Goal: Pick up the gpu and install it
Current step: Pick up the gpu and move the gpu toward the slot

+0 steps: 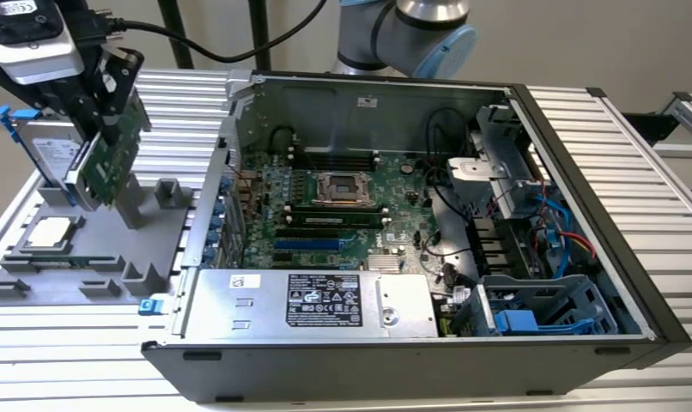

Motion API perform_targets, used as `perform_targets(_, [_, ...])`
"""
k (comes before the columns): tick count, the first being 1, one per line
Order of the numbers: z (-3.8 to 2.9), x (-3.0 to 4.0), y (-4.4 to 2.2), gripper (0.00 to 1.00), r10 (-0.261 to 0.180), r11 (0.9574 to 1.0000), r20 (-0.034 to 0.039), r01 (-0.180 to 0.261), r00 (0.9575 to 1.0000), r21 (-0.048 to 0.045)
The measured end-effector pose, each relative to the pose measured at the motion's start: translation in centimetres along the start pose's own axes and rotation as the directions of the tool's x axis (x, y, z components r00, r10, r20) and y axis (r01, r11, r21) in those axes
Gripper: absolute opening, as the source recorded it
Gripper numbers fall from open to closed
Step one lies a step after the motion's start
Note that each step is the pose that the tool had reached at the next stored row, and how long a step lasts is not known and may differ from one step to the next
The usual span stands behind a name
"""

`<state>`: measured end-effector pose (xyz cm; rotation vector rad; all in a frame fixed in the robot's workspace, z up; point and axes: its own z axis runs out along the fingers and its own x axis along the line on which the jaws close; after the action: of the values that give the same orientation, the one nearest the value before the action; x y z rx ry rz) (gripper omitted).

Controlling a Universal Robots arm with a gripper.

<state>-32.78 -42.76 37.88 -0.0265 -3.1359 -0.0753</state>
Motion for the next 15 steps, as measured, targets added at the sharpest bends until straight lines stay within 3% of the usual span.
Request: perform_targets(15, [-1.64, 0.01, 0.08, 0.00, 0.000, 1.0000, 0.0000, 0.000, 1.0000, 0.0000])
